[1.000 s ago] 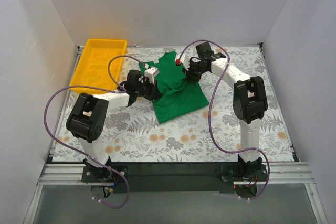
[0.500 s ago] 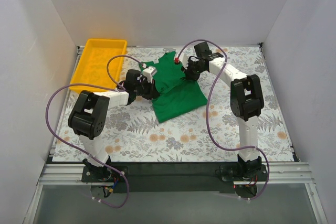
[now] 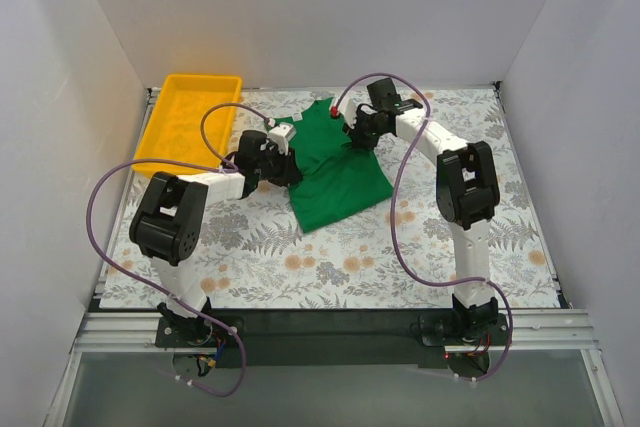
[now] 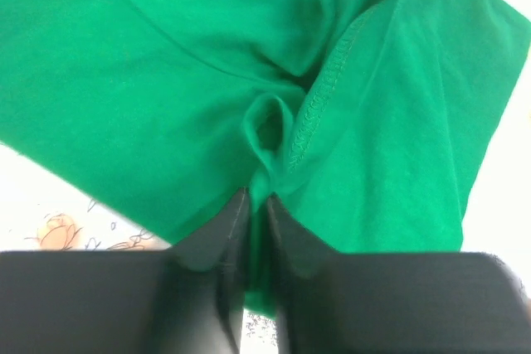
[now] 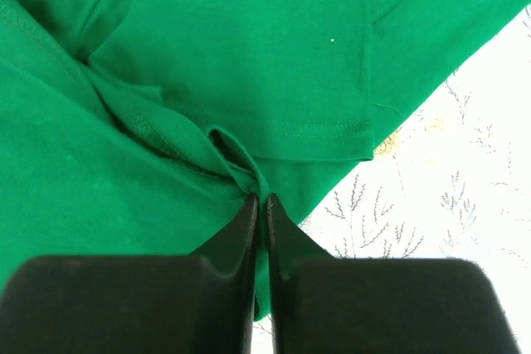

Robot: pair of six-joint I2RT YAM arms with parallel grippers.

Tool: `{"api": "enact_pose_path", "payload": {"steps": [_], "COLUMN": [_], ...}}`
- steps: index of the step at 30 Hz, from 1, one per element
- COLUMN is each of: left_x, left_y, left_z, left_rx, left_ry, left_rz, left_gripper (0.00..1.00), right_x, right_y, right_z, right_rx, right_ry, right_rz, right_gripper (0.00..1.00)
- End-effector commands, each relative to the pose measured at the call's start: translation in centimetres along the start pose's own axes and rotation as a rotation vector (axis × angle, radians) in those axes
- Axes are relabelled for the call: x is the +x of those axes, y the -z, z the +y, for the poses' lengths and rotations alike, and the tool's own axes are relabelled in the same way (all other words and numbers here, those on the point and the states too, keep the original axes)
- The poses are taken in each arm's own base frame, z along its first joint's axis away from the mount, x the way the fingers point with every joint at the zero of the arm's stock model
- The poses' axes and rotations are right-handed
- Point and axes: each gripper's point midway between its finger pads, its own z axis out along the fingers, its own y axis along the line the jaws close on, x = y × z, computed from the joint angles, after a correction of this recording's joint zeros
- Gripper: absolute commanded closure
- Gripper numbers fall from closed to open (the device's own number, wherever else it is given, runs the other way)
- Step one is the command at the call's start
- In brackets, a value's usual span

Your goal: Fold and stack the t-shirts

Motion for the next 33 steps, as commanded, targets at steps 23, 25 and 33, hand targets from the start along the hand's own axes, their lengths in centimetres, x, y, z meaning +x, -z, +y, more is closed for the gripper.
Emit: {"api": "enact_pose_path", "payload": {"steps": [23, 25, 33], "left_x": [-5.4, -4.1, -1.4], "left_y": [3.9, 2.2, -1.9], "left_z": [-7.9, -8.4, -7.0], "left_rx": [0.216, 0.232, 0.226], "left_ry": [0.261, 0.310, 0.403], "left_rz": [-0.065, -0.018, 0.049], "left_gripper": [0.90, 0.91, 0.95], "right_x": [0.2, 0.4, 4.0], "right_y": [3.3, 3.0, 1.3], "right_z": [7.0, 7.6, 9.7], "right_rx": [-0.271, -0.305, -0.335], "right_ry": [-0.330, -0.400, -0.594], "right_rz": [-0.134, -0.142, -0.055], "right_gripper": [0.97, 0.94, 0.92]}}
